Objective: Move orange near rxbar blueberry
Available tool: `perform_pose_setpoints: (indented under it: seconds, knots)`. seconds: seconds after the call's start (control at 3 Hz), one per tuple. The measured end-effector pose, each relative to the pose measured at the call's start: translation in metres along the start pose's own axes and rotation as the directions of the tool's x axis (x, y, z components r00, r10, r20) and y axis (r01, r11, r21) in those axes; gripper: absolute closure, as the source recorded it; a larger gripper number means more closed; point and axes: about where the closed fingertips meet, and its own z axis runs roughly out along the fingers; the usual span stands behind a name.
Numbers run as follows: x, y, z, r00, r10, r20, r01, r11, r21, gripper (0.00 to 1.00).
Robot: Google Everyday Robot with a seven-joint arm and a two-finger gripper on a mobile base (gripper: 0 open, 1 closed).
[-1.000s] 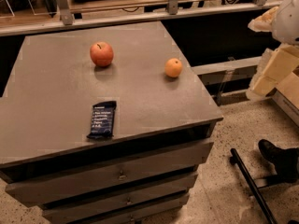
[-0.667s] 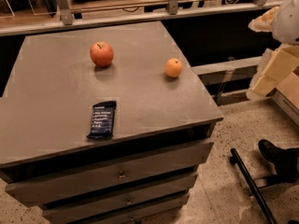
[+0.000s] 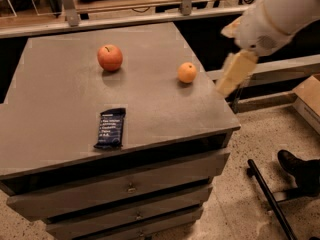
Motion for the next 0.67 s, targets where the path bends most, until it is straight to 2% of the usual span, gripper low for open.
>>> perform_pose_setpoints:
  seconds: [0.33, 0.67]
  knots:
    - [-0.039, -0.047, 0.078, 0.997, 0.026, 0.070, -0.026, 0.9997, -0.006, 0.00]
    - [-0.049, -0.063, 0.123, 0.995, 0.039, 0.094, -0.036, 0.9986, -0.038, 0.00]
